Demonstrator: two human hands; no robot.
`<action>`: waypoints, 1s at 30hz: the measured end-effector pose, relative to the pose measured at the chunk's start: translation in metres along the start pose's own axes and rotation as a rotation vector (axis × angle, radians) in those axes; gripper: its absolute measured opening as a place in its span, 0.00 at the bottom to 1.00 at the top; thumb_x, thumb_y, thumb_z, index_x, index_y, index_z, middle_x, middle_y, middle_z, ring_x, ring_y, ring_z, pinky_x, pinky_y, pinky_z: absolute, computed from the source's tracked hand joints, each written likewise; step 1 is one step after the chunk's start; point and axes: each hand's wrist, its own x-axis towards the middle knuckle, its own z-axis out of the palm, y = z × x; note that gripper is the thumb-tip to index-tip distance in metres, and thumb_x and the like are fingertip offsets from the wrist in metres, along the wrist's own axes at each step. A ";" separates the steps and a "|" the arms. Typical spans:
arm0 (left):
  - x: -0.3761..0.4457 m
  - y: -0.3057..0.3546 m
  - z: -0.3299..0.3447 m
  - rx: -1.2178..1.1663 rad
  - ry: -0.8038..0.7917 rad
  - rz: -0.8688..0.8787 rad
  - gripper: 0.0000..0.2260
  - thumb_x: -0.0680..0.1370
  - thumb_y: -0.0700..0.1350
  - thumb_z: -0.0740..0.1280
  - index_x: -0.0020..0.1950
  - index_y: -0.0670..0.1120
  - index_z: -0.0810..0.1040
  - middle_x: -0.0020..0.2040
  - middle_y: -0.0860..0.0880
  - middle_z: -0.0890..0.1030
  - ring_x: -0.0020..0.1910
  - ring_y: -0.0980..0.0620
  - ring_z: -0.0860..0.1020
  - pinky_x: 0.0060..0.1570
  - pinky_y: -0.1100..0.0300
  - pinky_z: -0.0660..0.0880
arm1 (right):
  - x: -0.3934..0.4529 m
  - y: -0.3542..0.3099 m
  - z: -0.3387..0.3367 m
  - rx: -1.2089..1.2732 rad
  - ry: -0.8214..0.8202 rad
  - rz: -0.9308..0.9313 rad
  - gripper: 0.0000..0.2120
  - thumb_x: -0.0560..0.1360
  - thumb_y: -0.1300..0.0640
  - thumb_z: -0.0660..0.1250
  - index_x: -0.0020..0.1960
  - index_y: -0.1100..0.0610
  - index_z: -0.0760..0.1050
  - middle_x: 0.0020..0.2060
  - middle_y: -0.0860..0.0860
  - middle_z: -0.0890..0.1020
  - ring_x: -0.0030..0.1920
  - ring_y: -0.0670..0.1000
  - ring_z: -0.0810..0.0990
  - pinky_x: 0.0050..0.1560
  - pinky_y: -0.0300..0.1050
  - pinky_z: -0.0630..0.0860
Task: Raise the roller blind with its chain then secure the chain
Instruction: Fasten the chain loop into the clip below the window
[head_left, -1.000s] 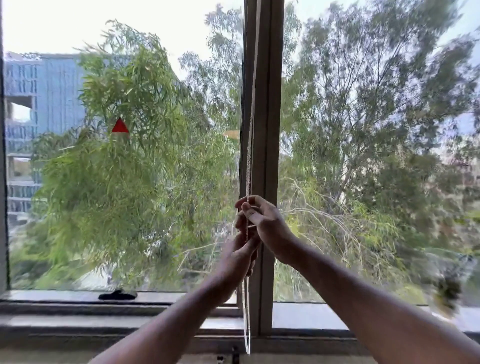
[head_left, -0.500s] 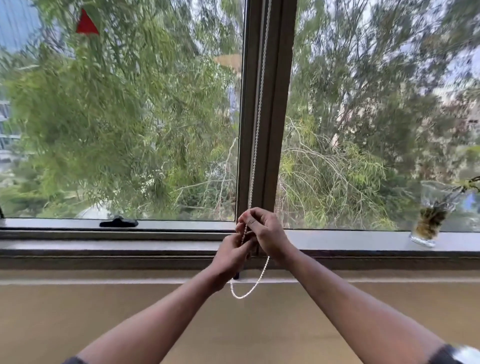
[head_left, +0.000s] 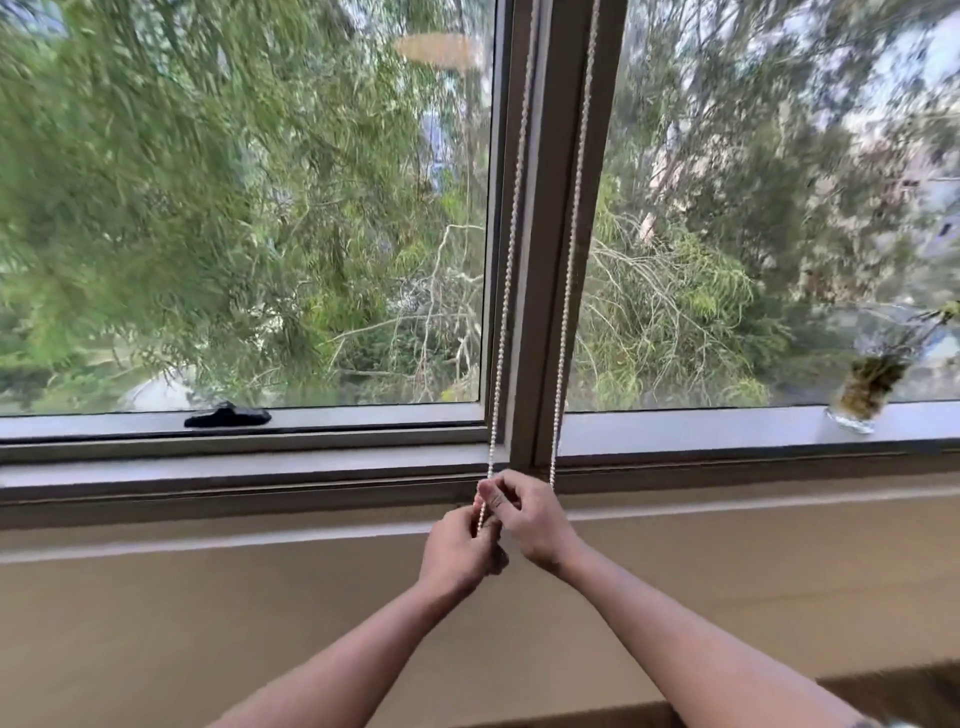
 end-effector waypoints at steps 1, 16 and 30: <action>0.000 -0.004 -0.001 -0.012 -0.003 0.011 0.15 0.77 0.55 0.60 0.38 0.50 0.80 0.29 0.47 0.85 0.28 0.50 0.83 0.32 0.56 0.78 | -0.002 0.002 0.004 -0.034 0.004 -0.022 0.16 0.83 0.49 0.66 0.44 0.59 0.81 0.39 0.55 0.86 0.39 0.47 0.81 0.45 0.51 0.79; 0.024 -0.035 0.020 -0.352 0.289 0.000 0.08 0.81 0.37 0.63 0.46 0.40 0.81 0.42 0.35 0.85 0.43 0.35 0.85 0.46 0.39 0.83 | 0.001 0.057 0.031 -0.006 -0.038 -0.103 0.13 0.84 0.60 0.57 0.56 0.45 0.76 0.48 0.38 0.84 0.48 0.47 0.86 0.46 0.41 0.83; 0.060 -0.042 0.027 -0.048 0.357 0.038 0.11 0.79 0.36 0.64 0.48 0.52 0.81 0.41 0.51 0.85 0.41 0.51 0.82 0.43 0.55 0.78 | 0.037 0.114 0.019 -0.344 -0.046 -0.555 0.21 0.78 0.71 0.58 0.70 0.63 0.75 0.65 0.61 0.78 0.69 0.58 0.76 0.74 0.49 0.72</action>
